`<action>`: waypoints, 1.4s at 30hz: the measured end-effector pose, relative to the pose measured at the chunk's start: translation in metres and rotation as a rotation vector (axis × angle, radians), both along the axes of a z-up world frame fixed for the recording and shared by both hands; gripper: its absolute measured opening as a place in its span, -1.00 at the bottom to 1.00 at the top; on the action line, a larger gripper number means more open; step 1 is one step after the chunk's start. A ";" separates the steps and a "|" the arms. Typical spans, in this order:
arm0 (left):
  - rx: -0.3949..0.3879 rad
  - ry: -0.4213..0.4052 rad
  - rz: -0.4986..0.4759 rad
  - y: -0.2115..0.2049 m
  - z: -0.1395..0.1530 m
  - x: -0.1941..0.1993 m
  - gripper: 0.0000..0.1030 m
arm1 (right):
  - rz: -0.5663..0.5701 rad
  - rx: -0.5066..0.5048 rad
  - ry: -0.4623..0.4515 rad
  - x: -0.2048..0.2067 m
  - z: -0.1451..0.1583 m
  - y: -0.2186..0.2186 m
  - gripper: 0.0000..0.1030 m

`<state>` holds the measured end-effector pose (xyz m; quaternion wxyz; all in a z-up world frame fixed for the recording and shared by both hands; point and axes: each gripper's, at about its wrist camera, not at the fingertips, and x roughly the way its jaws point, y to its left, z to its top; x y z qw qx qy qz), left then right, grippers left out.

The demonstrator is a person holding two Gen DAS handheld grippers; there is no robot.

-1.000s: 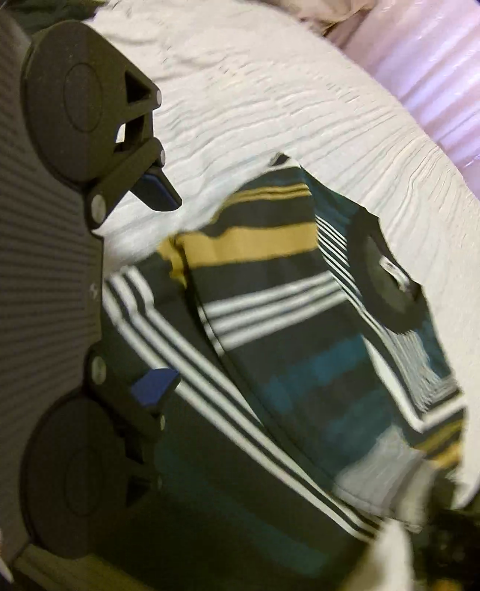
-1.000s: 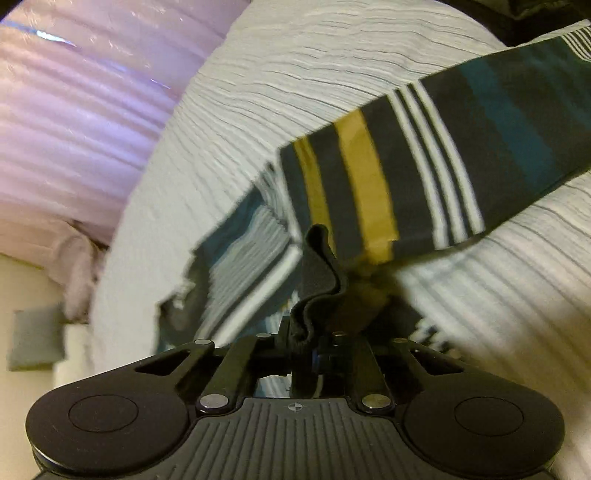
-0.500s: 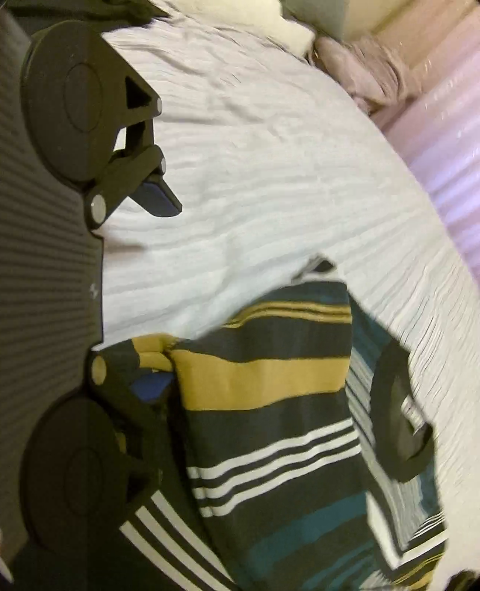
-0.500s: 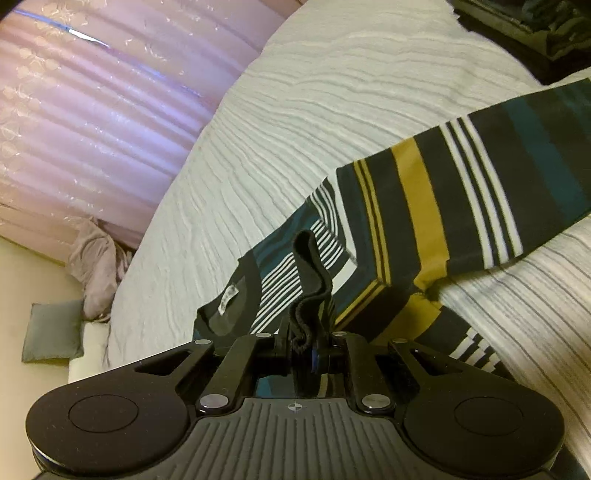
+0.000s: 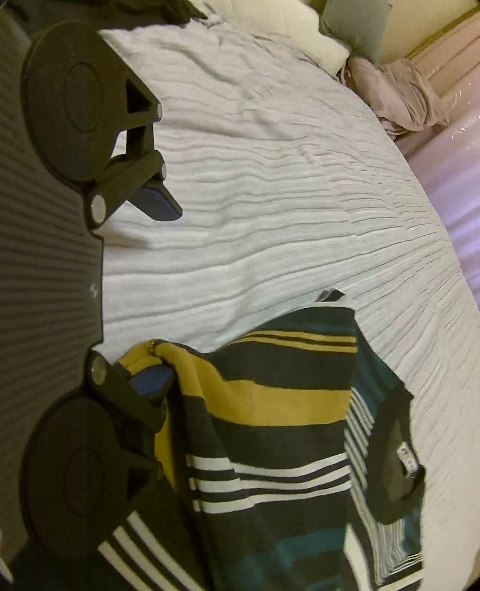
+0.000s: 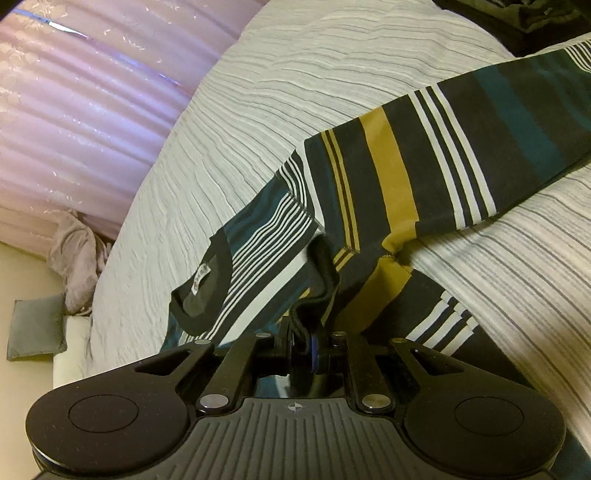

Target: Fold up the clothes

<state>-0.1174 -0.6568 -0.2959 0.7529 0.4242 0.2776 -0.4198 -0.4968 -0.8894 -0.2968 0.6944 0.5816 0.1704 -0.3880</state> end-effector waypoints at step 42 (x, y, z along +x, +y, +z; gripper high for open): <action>0.066 0.062 -0.214 -0.009 0.047 -0.096 0.60 | -0.496 -0.093 0.191 -0.205 -0.005 -0.018 0.53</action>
